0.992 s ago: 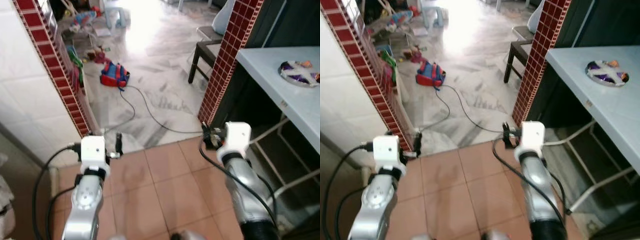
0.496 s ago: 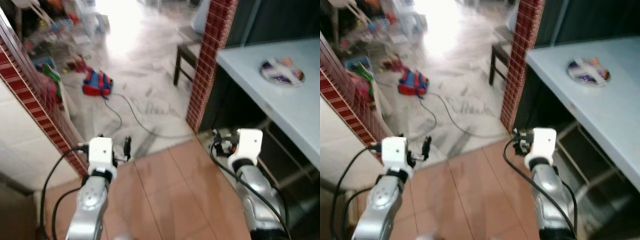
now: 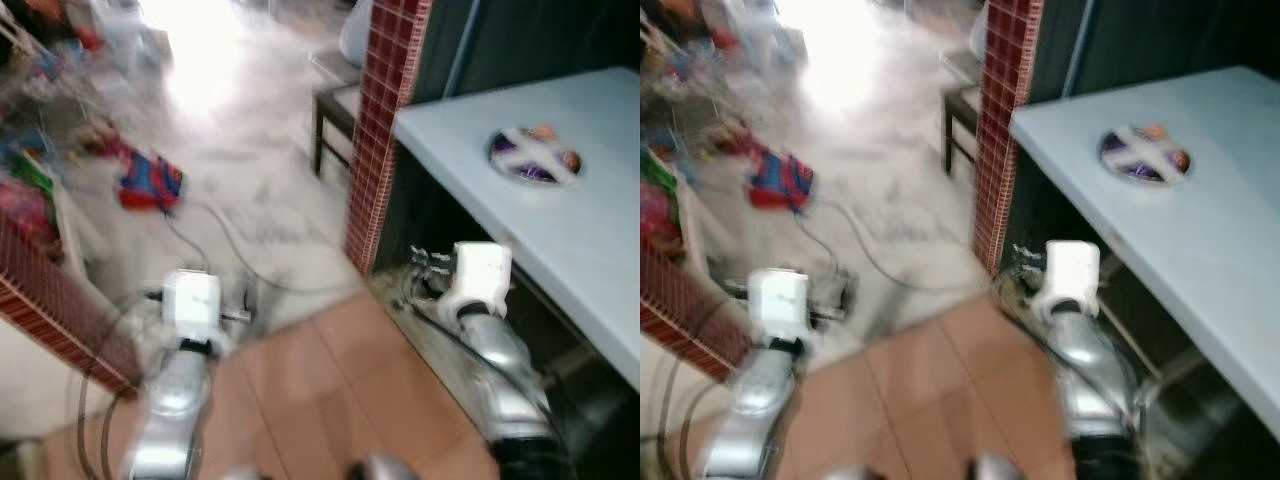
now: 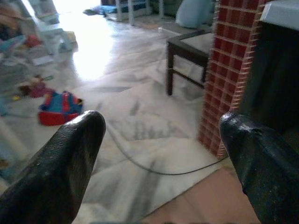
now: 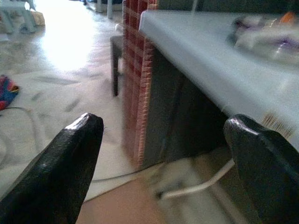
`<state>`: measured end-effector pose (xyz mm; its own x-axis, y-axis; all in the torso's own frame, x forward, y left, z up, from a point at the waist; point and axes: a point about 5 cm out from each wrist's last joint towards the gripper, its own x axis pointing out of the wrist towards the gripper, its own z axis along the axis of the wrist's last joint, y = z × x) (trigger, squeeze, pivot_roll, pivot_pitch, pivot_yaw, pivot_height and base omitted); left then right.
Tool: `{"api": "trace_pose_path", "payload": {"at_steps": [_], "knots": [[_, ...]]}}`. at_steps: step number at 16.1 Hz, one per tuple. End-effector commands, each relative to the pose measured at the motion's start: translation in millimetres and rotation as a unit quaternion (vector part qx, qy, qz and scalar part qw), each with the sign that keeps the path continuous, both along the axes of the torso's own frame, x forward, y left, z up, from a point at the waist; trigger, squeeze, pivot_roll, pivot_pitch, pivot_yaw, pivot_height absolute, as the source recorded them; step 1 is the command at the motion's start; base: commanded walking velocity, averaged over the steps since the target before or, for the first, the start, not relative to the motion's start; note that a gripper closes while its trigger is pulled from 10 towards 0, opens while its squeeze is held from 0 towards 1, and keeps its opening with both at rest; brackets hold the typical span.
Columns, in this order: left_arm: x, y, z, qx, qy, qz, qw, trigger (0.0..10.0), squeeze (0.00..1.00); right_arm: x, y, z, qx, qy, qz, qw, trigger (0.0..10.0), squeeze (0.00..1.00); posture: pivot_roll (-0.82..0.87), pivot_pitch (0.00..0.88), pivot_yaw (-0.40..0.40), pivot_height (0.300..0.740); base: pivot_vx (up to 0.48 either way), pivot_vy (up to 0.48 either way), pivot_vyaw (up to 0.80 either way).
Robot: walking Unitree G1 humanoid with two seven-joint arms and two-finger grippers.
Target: Restocking fridge
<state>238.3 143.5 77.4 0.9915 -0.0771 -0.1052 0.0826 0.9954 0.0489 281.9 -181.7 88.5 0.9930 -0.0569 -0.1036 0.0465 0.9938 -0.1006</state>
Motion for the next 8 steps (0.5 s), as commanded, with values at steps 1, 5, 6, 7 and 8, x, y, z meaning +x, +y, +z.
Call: {"api": "trace_pose_path", "payload": {"at_steps": [1, 5, 6, 7, 8], "knots": [[2.1, 10.6, 3.8, 0.013, -0.007, 0.011, 1.0, 10.0, 0.0, 5.5, 9.9, 14.7, 0.021, -0.037, 0.007, 0.999, 10.0, 0.0, 0.06, 0.021, 0.008, 0.74, 0.454, 0.0, 0.0], [6.9, 9.1, 5.0, 0.014, -0.01, 0.01, 1.0, 10.0, 0.0, 12.5, 4.8, 21.0, 0.039, -0.042, -0.017, 0.998, 10.0, 0.0, 0.05, 0.013, 0.007, 0.74, 0.454, 0.0, -0.6], [7.4, 8.1, 5.3, 0.014, -0.012, 0.01, 1.0, 10.0, 0.0, 13.9, 4.1, 23.2, 0.042, -0.045, -0.025, 0.998, 10.0, 0.0, 0.05, 0.012, 0.006, 0.74, 0.454, 0.0, -0.8], [7.9, 8.0, 5.2, 0.014, -0.012, 0.01, 1.0, 10.0, 0.0, 16.3, 4.2, 25.6, 0.049, -0.047, -0.033, 0.997, 10.0, 0.0, 0.05, 0.01, 0.005, 0.74, 0.45, 0.0, -0.8], [8.3, 7.5, 5.1, 0.013, -0.013, 0.009, 1.0, 10.0, 0.0, 18.0, 4.9, 27.6, 0.05, -0.049, -0.033, 0.997, 10.0, 0.0, 0.06, 0.01, 0.003, 0.74, 0.45, 0.0, -0.8]]}}
